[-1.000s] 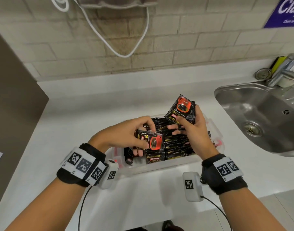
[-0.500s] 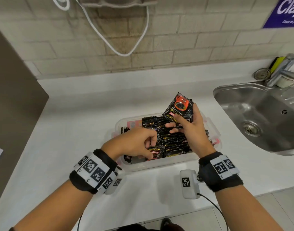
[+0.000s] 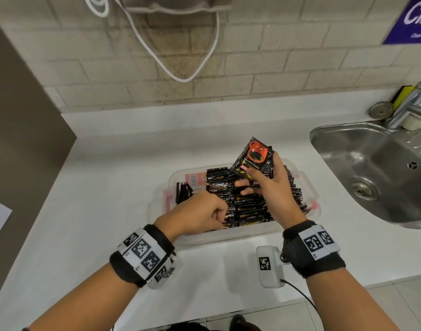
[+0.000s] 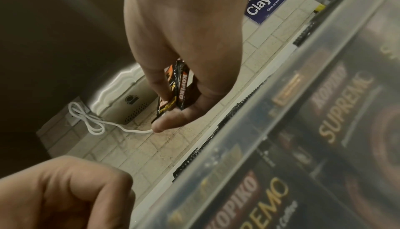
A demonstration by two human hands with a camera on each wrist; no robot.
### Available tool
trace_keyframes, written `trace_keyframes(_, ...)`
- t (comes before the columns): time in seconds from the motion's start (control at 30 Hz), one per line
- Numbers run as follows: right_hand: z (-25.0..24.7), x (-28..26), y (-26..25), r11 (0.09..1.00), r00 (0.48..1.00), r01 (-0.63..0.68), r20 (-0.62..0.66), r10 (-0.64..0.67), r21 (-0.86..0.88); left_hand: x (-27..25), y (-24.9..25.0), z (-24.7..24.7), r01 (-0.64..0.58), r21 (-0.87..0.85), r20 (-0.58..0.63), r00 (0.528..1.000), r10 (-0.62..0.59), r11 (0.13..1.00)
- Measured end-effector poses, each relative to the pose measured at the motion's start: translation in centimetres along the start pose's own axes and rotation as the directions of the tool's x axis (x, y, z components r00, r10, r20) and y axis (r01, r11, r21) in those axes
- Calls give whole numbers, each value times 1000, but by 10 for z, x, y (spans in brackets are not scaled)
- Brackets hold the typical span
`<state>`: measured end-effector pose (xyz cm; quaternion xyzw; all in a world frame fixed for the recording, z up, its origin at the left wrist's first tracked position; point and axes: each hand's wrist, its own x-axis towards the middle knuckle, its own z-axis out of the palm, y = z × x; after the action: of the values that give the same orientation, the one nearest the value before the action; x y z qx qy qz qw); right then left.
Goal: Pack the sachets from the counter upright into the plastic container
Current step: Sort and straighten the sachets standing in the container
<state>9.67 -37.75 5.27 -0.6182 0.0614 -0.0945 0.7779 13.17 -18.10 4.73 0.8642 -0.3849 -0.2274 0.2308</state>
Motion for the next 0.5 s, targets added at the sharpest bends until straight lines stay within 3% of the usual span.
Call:
trace_keyframes(0.23,-3,0,2,1000,996,-29,85,30,-13,-7,6,-19,10,-122,-28,1000,-13,992)
trace_keyframes(0.33,-5,-2,0,1000,994,-23,104,24,-14,-11,13,-33,10,-207,-221,974,-57,978)
trace_keyframes(0.43,-5,-3,-2,999,993,-32,117,34,-24,-6,20,-41,-15,-295,-444,888,-123,955)
trace_keyframes(0.5,-4,-4,-5,1000,988,-26,150,28,-16,0,24,-45,-20,-296,-494,859,-135,955)
